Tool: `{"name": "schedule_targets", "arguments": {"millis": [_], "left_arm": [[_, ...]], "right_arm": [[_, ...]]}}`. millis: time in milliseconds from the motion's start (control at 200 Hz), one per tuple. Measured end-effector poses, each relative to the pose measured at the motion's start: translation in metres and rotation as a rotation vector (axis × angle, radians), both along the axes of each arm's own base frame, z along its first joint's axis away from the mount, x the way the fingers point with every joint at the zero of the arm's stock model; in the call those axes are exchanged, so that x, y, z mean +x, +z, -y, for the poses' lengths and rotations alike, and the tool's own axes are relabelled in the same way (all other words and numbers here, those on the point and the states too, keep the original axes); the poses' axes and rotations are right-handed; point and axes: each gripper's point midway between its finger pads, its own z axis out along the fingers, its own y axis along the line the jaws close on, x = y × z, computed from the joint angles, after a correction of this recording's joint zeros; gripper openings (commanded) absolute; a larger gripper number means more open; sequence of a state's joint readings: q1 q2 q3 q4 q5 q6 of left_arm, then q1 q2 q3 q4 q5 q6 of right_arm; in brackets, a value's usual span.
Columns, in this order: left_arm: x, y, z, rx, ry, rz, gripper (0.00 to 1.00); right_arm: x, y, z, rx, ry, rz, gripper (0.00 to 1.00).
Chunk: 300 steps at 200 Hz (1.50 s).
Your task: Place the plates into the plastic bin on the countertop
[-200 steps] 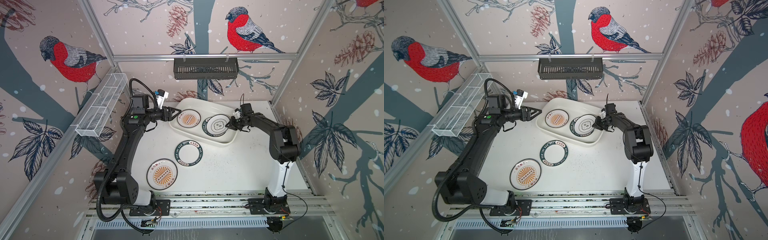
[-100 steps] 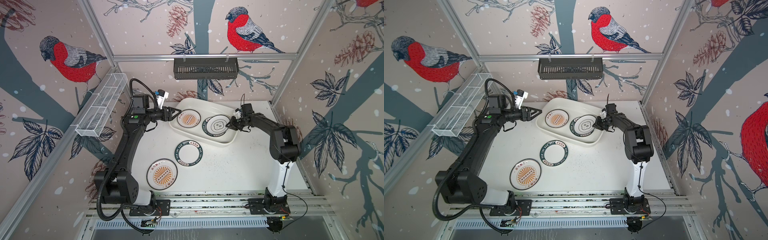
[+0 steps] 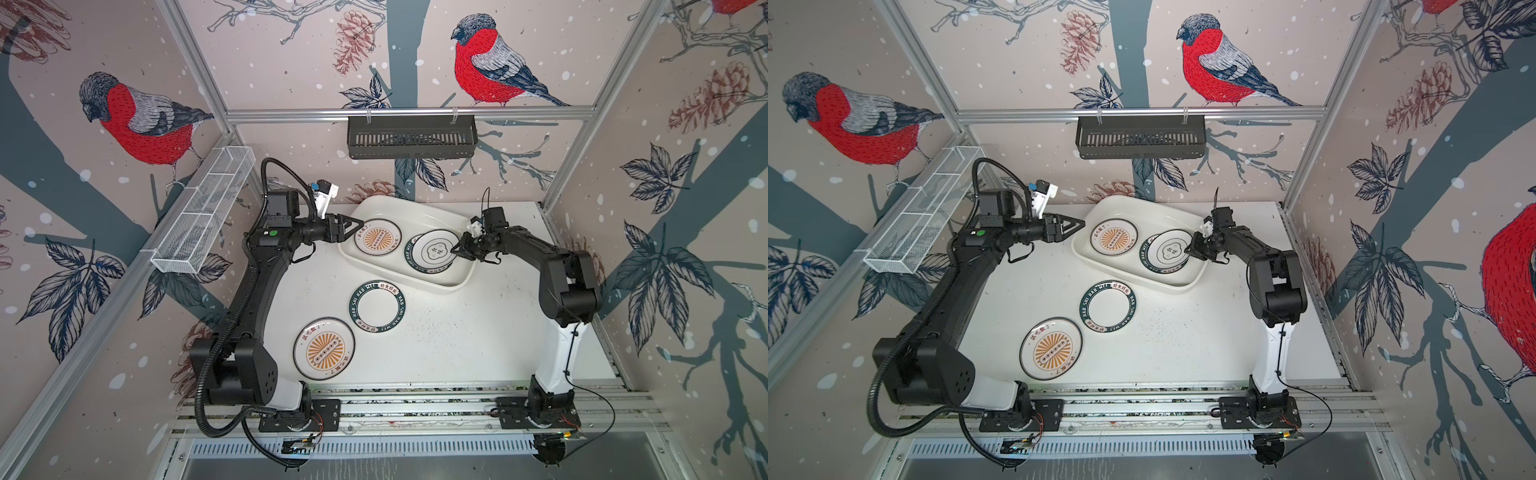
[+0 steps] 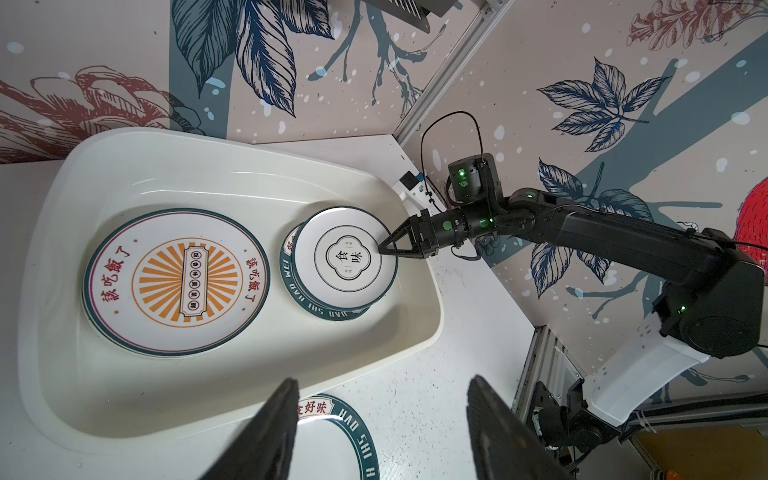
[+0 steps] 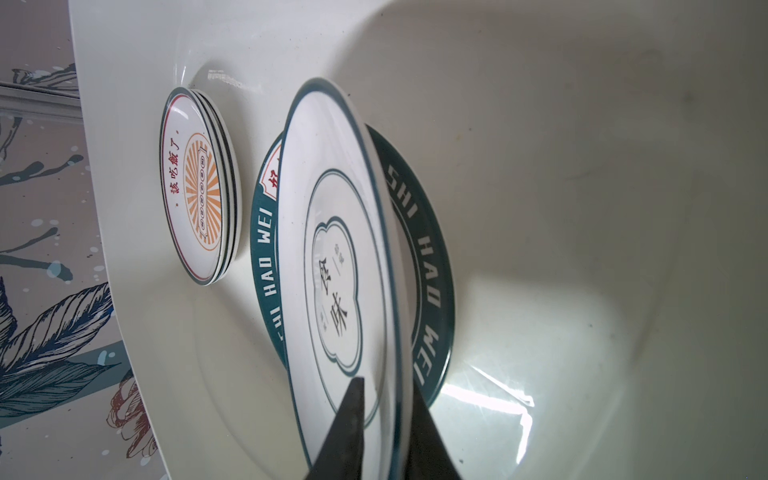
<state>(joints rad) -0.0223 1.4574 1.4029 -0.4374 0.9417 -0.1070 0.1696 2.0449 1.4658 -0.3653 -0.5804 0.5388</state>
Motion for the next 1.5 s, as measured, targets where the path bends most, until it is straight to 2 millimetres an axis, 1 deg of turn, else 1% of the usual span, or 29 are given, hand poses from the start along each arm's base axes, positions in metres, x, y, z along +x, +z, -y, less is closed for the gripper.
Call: {"name": "schedule_targets", "arguments": {"millis": [1086, 1501], "left_arm": [[-0.0006, 0.002, 0.0005, -0.003, -0.004, 0.008, 0.64], [-0.0007, 0.0003, 0.0023, -0.013, -0.02, -0.002, 0.65]], "right_arm": [[-0.0009, -0.0025, 0.0002, -0.047, 0.007, -0.041, 0.25], [0.0039, -0.005, 0.0008, -0.082, 0.013, -0.051, 0.27]]}}
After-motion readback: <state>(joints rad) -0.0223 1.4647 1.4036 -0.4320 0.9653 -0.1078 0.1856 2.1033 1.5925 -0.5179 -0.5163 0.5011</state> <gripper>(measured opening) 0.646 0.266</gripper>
